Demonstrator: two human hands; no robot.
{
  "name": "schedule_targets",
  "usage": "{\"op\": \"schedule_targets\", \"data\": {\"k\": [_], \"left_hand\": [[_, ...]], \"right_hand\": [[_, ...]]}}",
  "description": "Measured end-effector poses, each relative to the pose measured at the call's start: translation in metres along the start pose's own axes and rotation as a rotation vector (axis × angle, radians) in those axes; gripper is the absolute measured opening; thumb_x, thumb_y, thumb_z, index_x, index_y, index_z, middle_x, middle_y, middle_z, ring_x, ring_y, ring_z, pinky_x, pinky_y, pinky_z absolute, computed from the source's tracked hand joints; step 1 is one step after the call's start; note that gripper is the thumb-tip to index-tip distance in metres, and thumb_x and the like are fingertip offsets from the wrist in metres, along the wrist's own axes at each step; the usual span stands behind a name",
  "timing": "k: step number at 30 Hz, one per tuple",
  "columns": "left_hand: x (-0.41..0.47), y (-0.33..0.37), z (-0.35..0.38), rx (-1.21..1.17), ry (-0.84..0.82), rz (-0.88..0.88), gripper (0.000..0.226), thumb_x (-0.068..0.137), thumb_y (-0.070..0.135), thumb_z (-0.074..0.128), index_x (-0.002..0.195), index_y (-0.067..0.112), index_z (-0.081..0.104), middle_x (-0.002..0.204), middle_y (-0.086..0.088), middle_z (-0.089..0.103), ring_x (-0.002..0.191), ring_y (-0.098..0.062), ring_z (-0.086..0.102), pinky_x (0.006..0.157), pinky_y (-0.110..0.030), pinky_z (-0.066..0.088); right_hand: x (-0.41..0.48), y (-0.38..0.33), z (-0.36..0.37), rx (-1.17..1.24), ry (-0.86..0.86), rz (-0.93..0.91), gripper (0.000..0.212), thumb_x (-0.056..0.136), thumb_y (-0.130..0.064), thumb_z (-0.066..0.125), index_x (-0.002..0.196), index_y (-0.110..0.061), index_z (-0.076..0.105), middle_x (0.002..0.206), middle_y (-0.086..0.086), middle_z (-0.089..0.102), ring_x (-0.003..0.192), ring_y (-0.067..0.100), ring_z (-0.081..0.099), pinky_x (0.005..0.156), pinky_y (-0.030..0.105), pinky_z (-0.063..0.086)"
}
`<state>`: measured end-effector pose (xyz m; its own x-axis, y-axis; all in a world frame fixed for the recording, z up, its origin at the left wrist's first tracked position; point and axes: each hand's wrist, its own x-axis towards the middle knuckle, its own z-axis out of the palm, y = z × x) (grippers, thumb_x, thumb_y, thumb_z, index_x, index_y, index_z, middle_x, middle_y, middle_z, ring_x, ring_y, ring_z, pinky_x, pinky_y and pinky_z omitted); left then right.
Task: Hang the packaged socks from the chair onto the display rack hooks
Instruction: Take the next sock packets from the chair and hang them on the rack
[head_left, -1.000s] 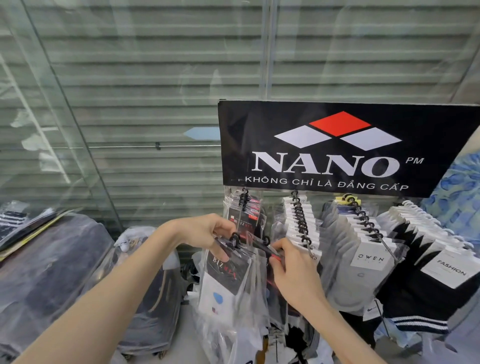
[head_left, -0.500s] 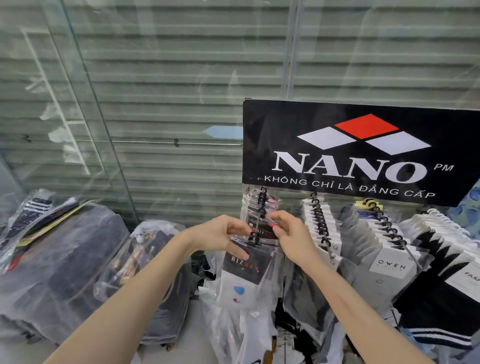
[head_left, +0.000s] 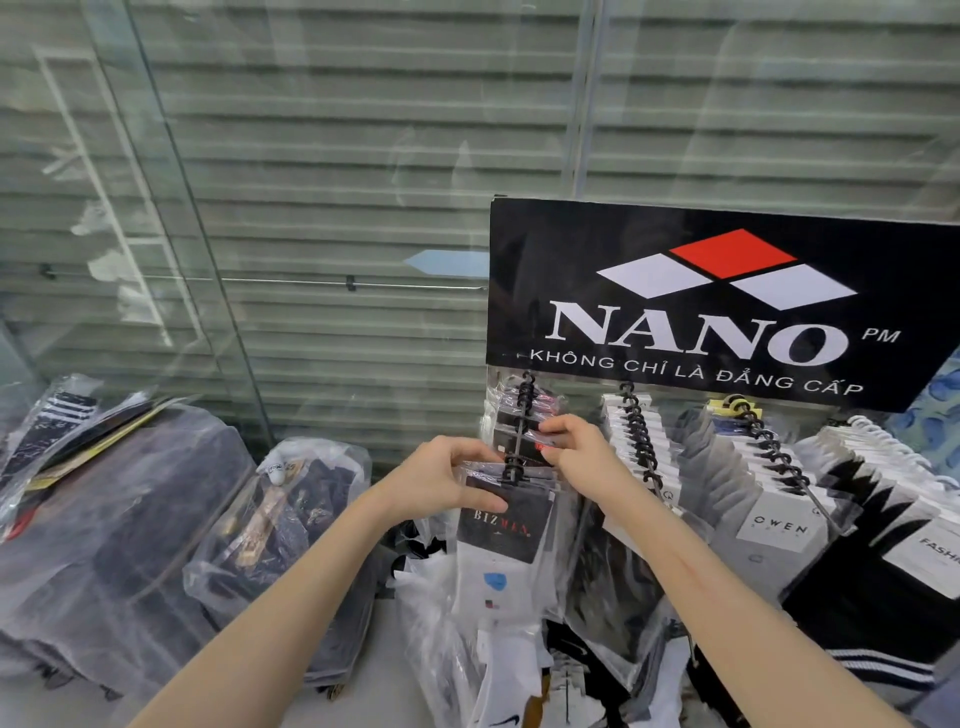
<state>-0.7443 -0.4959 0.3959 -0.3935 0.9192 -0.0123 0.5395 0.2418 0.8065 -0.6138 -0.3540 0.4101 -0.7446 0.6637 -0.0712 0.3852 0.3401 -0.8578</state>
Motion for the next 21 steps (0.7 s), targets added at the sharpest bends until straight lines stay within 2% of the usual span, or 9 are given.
{"op": "schedule_targets", "data": {"k": [2,4,6,7,8,10,14,17,21], "left_hand": [[-0.002,0.0,0.003,0.014,0.05,0.012,0.034,0.066,0.031,0.085,0.091,0.039,0.064,0.099,0.025,0.064,0.094,0.014,0.057,0.078,0.0,0.038],[-0.002,-0.001,0.006,0.025,0.086,0.01,0.037,0.067,0.033,0.084,0.1,0.033,0.065,0.105,0.018,0.065,0.103,0.001,0.059,0.084,-0.009,0.039],[-0.002,-0.001,0.008,0.027,0.12,0.007,0.038,0.069,0.034,0.083,0.102,0.033,0.065,0.106,0.018,0.064,0.109,-0.002,0.057,0.088,-0.012,0.038],[-0.002,0.0,0.009,0.025,0.142,0.01,0.037,0.069,0.034,0.083,0.101,0.035,0.064,0.104,0.021,0.064,0.109,-0.002,0.057,0.085,-0.008,0.037],[-0.002,0.0,0.011,0.025,0.17,0.014,0.036,0.07,0.033,0.082,0.1,0.036,0.063,0.101,0.022,0.064,0.108,-0.003,0.057,0.079,-0.002,0.036],[0.001,0.001,0.016,0.033,0.25,0.014,0.039,0.071,0.032,0.082,0.106,0.032,0.064,0.105,0.012,0.067,0.106,-0.009,0.058,0.073,-0.002,0.037],[0.01,0.004,0.029,0.066,0.457,-0.033,0.058,0.068,0.027,0.084,0.118,0.016,0.057,0.12,-0.001,0.056,0.111,-0.014,0.051,0.088,-0.022,0.037],[0.012,0.004,0.032,0.023,0.56,-0.117,0.071,0.064,0.031,0.087,0.12,0.011,0.049,0.108,0.001,0.051,0.098,-0.013,0.046,0.081,-0.024,0.035],[0.012,0.003,0.03,-0.048,0.542,-0.193,0.069,0.064,0.031,0.086,0.117,0.012,0.046,0.084,0.012,0.05,0.082,-0.009,0.048,0.068,-0.02,0.034]], "right_hand": [[-0.011,-0.004,0.0,0.057,0.047,-0.089,0.029,0.094,-0.01,0.048,0.122,-0.012,0.051,0.127,0.007,0.055,0.113,0.017,0.053,0.096,0.028,0.042],[-0.026,-0.007,-0.003,-0.079,0.152,-0.281,0.029,0.092,-0.014,0.051,0.121,-0.014,0.051,0.121,-0.002,0.055,0.111,0.01,0.051,0.098,0.026,0.041],[-0.041,-0.009,-0.008,-0.304,0.25,-0.474,0.024,0.089,-0.023,0.057,0.112,-0.019,0.055,0.107,-0.01,0.051,0.099,0.005,0.05,0.089,0.024,0.042],[-0.045,-0.009,-0.012,-0.398,0.244,-0.528,0.023,0.086,-0.03,0.06,0.107,-0.022,0.057,0.102,-0.012,0.05,0.094,0.005,0.049,0.083,0.025,0.043],[-0.048,-0.01,-0.015,-0.483,0.204,-0.539,0.025,0.083,-0.036,0.062,0.104,-0.023,0.057,0.099,-0.011,0.049,0.092,0.007,0.048,0.08,0.027,0.043],[-0.048,-0.01,-0.019,-0.641,0.125,-0.496,0.03,0.08,-0.042,0.064,0.104,-0.025,0.056,0.098,-0.011,0.049,0.09,0.009,0.048,0.075,0.029,0.045],[-0.039,-0.011,-0.017,-0.691,0.14,-0.408,0.018,0.084,-0.028,0.062,0.101,-0.023,0.058,0.094,-0.007,0.056,0.084,0.015,0.055,0.073,0.032,0.048],[-0.032,-0.013,-0.019,-0.664,0.144,-0.371,0.01,0.084,-0.02,0.06,0.095,-0.02,0.06,0.09,-0.005,0.062,0.084,0.017,0.06,0.075,0.035,0.052],[-0.025,-0.018,-0.021,-0.642,0.049,-0.346,0.009,0.086,-0.016,0.057,0.089,-0.017,0.065,0.079,-0.005,0.061,0.081,0.016,0.06,0.077,0.036,0.053]]}}
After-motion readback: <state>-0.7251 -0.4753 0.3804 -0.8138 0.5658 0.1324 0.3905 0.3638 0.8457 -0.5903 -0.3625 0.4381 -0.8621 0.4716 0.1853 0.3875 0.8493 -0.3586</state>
